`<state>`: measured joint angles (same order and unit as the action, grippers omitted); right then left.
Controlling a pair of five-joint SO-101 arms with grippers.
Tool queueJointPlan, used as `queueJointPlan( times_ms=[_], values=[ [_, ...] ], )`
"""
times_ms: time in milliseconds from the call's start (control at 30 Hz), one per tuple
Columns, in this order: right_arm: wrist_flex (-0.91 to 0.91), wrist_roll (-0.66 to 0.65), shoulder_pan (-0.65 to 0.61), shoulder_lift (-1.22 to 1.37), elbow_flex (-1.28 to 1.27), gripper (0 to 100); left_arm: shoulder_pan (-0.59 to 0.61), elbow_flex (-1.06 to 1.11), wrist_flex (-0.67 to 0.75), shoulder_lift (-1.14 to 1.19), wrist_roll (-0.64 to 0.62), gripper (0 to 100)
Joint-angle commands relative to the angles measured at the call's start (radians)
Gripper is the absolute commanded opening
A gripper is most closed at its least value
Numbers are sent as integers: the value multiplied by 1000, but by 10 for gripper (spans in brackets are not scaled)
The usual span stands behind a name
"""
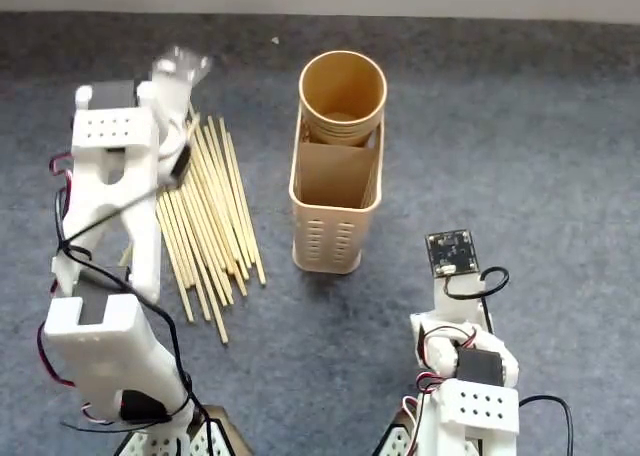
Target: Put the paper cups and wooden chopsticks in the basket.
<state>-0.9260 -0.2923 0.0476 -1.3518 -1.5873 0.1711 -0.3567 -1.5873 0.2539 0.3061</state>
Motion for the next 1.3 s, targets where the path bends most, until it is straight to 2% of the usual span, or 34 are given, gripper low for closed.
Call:
queueJointPlan(
  times_ms=[0,67,200,300,400,467,567,833,1133,1200,1267],
  values=[
    [16,-6,10,-10,-2,5,-97,-351,-103,-102,-115,18],
    [16,-6,10,-10,-2,5,-177,-512,-121,-130,-160,15],
    [16,-6,10,-10,-2,5,-383,-779,-115,-189,-170,4],
    [16,-6,10,-10,-2,5,-533,-877,-98,-185,-170,8],
    [16,-5,10,-10,-2,5,-593,-886,2,-139,-180,4],
    [18,-5,10,-10,-2,5,-611,-891,71,-104,-232,5],
    [19,-5,10,-10,-2,5,-651,-886,103,-56,-285,8],
    [77,-5,10,-10,-36,5,-630,-885,130,36,-563,91],
    [79,-8,10,-10,-38,5,-604,-892,78,64,-548,98],
    [79,-8,10,-10,-39,5,-550,-909,40,58,-543,98],
    [79,-9,10,-10,-39,5,-446,-944,-52,51,-525,98]
  ],
)
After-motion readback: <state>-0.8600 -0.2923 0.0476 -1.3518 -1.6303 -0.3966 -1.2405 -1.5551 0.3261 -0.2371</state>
